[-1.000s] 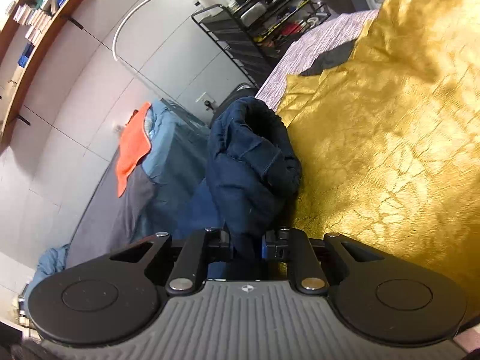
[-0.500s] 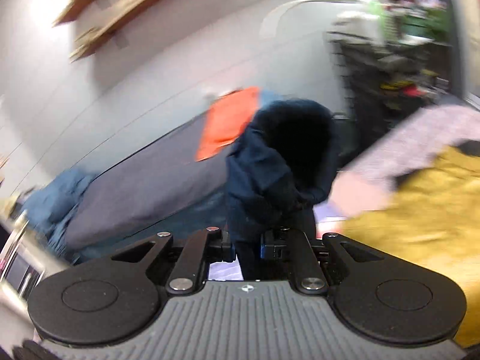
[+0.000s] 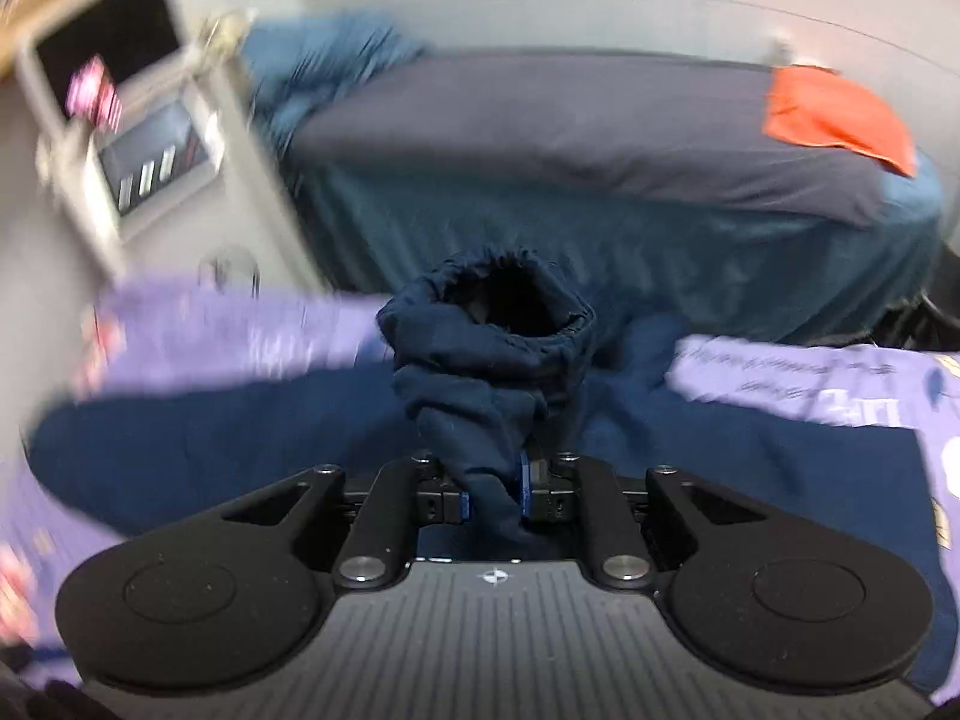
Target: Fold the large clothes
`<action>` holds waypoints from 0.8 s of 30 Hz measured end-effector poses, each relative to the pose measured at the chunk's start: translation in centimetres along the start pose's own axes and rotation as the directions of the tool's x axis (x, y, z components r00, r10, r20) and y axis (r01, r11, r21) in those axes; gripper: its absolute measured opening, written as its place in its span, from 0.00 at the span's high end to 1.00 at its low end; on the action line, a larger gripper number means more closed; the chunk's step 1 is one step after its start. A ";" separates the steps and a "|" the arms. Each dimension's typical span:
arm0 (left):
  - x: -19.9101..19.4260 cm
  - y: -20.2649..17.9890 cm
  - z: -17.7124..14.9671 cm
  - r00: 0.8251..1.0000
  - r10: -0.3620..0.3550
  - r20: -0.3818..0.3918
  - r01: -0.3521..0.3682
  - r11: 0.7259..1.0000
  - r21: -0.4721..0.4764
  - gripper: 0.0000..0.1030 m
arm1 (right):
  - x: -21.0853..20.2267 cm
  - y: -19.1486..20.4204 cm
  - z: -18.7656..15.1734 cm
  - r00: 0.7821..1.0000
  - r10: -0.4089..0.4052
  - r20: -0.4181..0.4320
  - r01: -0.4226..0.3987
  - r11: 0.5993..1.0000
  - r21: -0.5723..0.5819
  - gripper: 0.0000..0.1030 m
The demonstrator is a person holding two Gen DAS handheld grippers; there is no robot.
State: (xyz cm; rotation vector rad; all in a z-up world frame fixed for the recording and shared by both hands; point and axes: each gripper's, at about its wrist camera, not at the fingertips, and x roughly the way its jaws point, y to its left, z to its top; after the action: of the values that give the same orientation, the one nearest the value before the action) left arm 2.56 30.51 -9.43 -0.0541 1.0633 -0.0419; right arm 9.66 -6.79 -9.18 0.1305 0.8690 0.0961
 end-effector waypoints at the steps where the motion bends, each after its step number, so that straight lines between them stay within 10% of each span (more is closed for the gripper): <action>1: 0.1 0.1 0.0 1.000 -0.003 -0.007 0.003 1.000 0.004 0.00 | 1.2 0.7 -0.9 1.000 -0.013 -0.026 0.012 1.000 -0.017 0.70; 4: 0.3 0.2 -0.1 1.000 -0.008 -0.023 0.008 1.000 0.023 0.00 | 4.3 2.4 -3.0 0.991 -0.019 -0.129 0.009 0.997 -0.074 0.25; 15: 1.3 -2.9 2.3 0.997 -0.071 0.006 0.070 0.987 0.144 0.00 | -1.4 -1.2 -6.6 0.991 0.017 -0.133 -0.011 0.999 0.050 0.18; 24: 2.4 -10.3 6.7 0.969 -0.244 0.049 0.221 0.934 0.280 0.00 | -7.7 -12.1 -11.8 0.950 -0.263 -0.167 0.290 0.943 0.164 0.27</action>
State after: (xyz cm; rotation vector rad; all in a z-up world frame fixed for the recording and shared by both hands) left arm 9.51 20.22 -7.61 0.0680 0.9554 -0.3982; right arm -3.96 -18.95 -12.73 0.1765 1.0313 -0.2440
